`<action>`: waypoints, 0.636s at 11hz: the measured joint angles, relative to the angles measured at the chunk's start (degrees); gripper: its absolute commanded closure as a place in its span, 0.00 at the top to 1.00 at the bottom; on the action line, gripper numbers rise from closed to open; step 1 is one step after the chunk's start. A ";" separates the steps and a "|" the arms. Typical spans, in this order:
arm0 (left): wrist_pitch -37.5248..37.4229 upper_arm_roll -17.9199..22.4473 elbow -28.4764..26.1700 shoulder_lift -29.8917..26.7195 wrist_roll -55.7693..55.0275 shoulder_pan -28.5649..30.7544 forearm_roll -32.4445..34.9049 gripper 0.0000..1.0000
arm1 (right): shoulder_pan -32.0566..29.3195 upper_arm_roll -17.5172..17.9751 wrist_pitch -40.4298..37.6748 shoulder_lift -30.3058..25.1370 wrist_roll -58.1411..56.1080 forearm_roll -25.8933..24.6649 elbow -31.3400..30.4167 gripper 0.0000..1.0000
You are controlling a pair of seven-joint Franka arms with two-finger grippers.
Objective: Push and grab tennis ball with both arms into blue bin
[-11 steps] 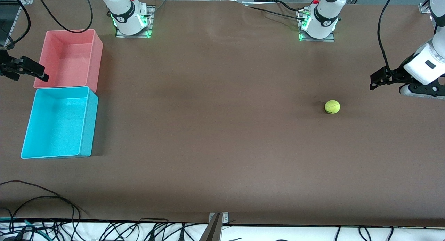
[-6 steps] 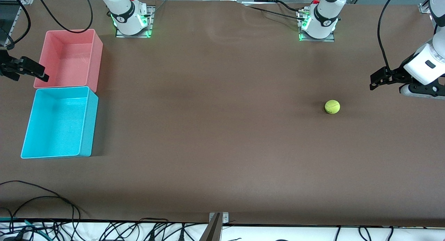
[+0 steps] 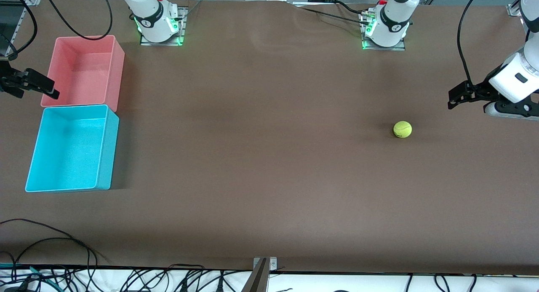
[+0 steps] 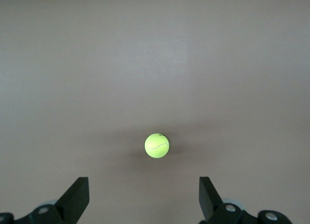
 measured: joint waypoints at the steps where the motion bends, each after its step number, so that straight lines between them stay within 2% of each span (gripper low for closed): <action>1: 0.00 0.00 0.00 0.00 0.00 0.00 0.00 1.00 | 0.00 0.00 0.00 0.00 0.00 0.00 0.00 1.00; 7: -0.24 0.07 0.00 0.00 0.84 0.44 0.00 1.00 | 0.00 0.00 0.00 0.00 0.00 0.00 0.00 1.00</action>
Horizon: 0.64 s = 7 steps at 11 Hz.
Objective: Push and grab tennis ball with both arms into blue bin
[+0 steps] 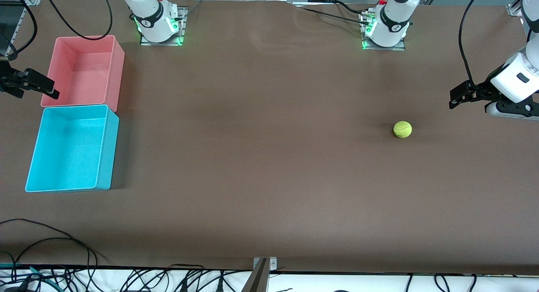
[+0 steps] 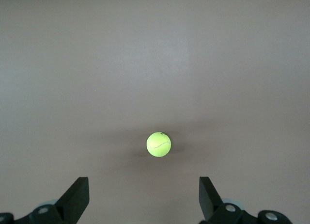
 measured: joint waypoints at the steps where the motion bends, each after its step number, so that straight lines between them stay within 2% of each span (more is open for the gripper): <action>1: -0.04 0.01 0.00 0.00 0.38 0.21 0.00 1.00 | 0.00 0.00 0.00 0.00 0.00 0.00 0.00 1.00; 7: -0.22 0.00 0.00 0.00 0.57 0.41 0.00 1.00 | 0.00 0.00 -0.03 0.00 0.00 0.00 0.00 1.00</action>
